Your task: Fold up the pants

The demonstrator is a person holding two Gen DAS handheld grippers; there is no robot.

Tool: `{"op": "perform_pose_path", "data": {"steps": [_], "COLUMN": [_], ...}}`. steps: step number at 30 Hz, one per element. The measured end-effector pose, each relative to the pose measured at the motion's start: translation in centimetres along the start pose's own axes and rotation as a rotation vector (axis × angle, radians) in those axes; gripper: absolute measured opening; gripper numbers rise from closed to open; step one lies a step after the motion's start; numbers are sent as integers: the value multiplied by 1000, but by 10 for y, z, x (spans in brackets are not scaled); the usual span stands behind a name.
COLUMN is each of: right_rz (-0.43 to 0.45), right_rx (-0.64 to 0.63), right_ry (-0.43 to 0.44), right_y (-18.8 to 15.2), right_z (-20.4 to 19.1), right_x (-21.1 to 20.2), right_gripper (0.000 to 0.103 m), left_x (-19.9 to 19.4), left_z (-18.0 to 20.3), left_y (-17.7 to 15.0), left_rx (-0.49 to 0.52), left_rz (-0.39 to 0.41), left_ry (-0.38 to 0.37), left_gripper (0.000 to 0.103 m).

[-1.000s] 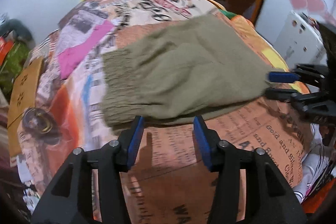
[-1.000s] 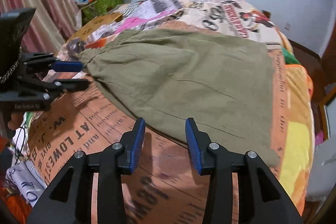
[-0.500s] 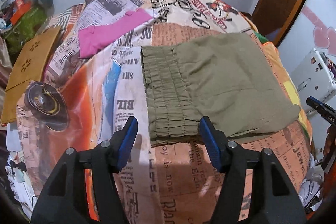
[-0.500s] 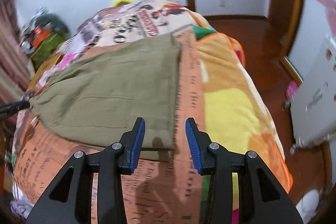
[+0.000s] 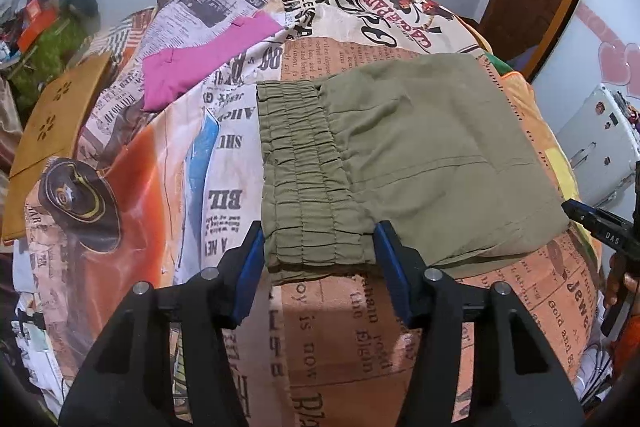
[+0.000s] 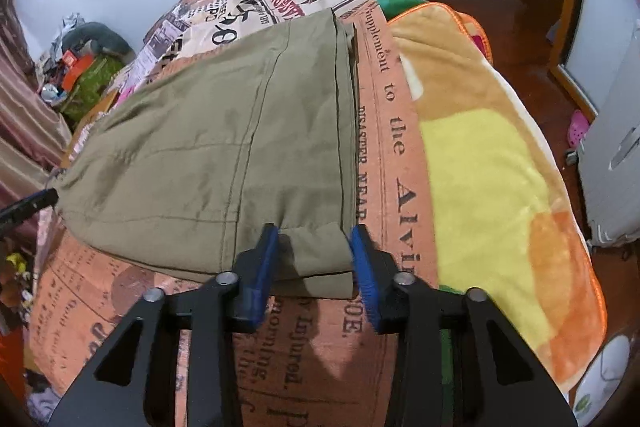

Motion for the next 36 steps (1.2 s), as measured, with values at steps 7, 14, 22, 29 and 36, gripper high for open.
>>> {"op": "perform_pose_path", "data": {"steps": [7, 14, 22, 29, 36], "right_rz": [-14, -31, -45, -35, 101], "right_rx": [-90, -121, -130, -86, -91], "right_ry": [-46, -57, -69, -63, -56], "right_y": [-8, -16, -15, 10, 69], "right_z": [2, -1, -1, 3, 0], "right_x": [1, 6, 3, -11, -30], "right_gripper": [10, 9, 9, 17, 56], "left_x": [-12, -1, -17, -27, -12], "left_z": [4, -30, -51, -32, -25], "left_y": [15, -4, -8, 27, 63], "left_rx": [90, 37, -77, -25, 0], "left_rz": [64, 1, 5, 82, 98], "left_ry": [71, 153, 91, 77, 99], "left_gripper": [49, 30, 31, 58, 77]}}
Point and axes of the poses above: each gripper's, at about its wrist camera, not at the fingertips, and x roughly the way its jaws point, z to its right, y to its top, the point moved 9 cm from there along x, roughly the way its jaws point, and after that the axes turned 8 degrees about z, right-handed, at the moved point
